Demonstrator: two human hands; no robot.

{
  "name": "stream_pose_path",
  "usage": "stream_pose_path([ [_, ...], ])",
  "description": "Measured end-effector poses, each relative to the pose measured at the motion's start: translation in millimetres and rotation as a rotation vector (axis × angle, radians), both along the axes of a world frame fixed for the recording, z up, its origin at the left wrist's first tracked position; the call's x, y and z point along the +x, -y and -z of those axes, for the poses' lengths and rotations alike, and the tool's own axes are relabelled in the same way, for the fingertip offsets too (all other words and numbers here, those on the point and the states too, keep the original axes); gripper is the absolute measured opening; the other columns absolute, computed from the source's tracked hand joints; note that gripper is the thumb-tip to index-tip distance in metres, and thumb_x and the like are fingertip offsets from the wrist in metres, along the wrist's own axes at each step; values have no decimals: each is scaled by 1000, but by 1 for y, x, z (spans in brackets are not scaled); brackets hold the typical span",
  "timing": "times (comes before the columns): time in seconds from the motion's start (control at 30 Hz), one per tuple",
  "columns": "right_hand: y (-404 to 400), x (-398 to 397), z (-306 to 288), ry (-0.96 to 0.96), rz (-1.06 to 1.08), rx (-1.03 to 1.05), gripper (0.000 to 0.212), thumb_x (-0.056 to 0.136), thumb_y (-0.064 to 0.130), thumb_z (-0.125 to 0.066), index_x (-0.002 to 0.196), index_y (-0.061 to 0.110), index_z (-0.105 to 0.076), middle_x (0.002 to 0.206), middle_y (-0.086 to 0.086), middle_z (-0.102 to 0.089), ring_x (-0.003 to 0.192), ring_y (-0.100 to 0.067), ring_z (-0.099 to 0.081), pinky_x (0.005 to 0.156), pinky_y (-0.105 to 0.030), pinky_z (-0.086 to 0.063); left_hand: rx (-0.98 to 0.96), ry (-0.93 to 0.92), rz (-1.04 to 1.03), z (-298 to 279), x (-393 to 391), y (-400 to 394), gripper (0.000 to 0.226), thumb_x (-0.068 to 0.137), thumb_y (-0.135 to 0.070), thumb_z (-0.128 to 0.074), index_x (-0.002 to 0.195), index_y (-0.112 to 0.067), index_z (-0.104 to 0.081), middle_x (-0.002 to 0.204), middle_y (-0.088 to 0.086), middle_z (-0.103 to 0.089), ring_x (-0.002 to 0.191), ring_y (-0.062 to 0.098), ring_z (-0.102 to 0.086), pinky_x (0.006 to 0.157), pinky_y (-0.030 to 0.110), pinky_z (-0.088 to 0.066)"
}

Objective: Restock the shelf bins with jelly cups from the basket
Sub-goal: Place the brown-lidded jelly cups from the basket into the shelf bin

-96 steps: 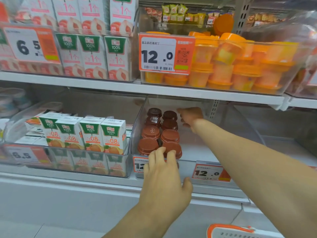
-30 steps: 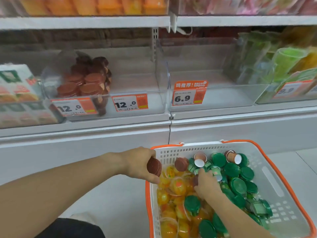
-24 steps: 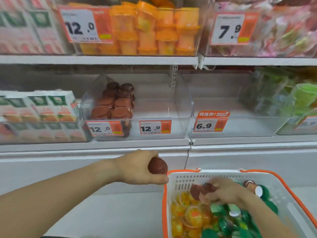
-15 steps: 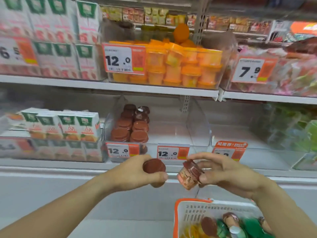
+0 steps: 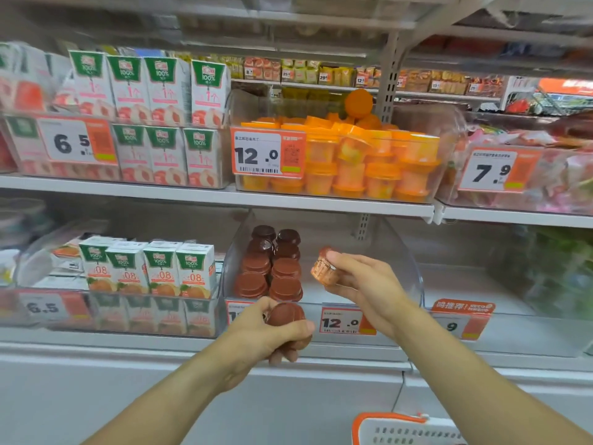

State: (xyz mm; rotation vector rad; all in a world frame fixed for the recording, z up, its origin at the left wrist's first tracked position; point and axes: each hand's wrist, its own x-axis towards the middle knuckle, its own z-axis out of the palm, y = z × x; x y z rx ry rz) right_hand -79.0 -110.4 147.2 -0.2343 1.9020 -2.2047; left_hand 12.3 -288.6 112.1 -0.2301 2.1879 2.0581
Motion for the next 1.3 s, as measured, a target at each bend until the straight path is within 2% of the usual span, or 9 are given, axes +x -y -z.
stream_pose_path([
  [0.13, 19, -18, 6, -28, 29, -9, 44, 77, 8, -82, 117, 6, -66, 113, -16, -72, 102, -28, -71, 92, -40, -58, -4, -92, -134, -6, -2, 4, 50, 65, -17, -93, 104, -11, -64, 82, 8, -74, 65, 17, -62, 53, 19, -44],
  [0.23, 35, -26, 13, -95, 20, 84, 46, 72, 16, -86, 115, 11, -69, 109, -9, -74, 102, -24, -71, 93, -40, -57, -33, -173, -264, -10, -3, 8, 50, 61, -16, -94, 102, -16, -67, 91, 3, -76, 81, 15, -71, 64, 17, -51],
  [0.33, 52, -26, 13, -164, -7, 224, 46, 77, 22, -84, 118, 15, -67, 107, -3, -73, 96, -14, -70, 69, -16, -54, -61, -125, -292, -13, -3, 20, 55, 55, -24, -96, 102, -20, -68, 91, -2, -77, 86, 13, -72, 69, 18, -49],
  [0.4, 65, -30, 12, -165, -50, 252, 47, 77, 22, -85, 118, 16, -63, 107, -3, -72, 86, -9, -69, 58, -10, -47, -107, -72, -257, -12, -1, 29, 59, 51, -28, -99, 100, -19, -68, 85, -4, -77, 81, 13, -71, 67, 20, -48],
  [0.6, 100, -46, 7, -263, -190, 496, 50, 70, 27, -90, 113, 19, -65, 97, 0, -73, 93, -16, -71, 91, -35, -55, -240, -4, -231, 1, 7, 43, 46, 60, -26, -96, 97, -18, -70, 68, -11, -73, 55, 0, -62, 58, 18, -47],
  [0.73, 107, -50, 9, -324, -235, 550, 52, 71, 27, -89, 116, 19, -64, 92, 4, -72, 88, -14, -71, 94, -38, -55, -252, 1, -248, 3, 8, 46, 42, 65, -21, -93, 97, -18, -67, 74, -4, -73, 55, 9, -62, 45, 17, -44],
  [1.1, 108, -46, 8, -413, -285, 678, 64, 71, 42, -87, 125, 22, -59, 102, 6, -67, 93, -12, -67, 94, -37, -55, -316, -56, -340, -3, 6, 36, 50, 64, -38, -91, 100, -22, -61, 84, -3, -73, 76, 10, -69, 62, 21, -47],
  [1.2, 99, -32, -2, -521, -129, 665, 60, 75, 52, -81, 124, 25, -58, 109, 6, -61, 88, -5, -60, 82, -23, -52, -296, -158, -370, -5, 6, 29, 47, 62, -39, -92, 98, -25, -65, 82, -11, -75, 74, 0, -68, 70, 21, -53],
  [1.3, 73, -10, -16, -586, -106, 592, 36, 77, 52, -78, 101, 27, -67, 91, 6, -69, 70, -1, -57, 69, -20, -51, -266, -267, -360, -5, 7, 19, 41, 64, -31, -92, 96, -24, -68, 79, -17, -74, 73, -3, -68, 64, 10, -50],
])
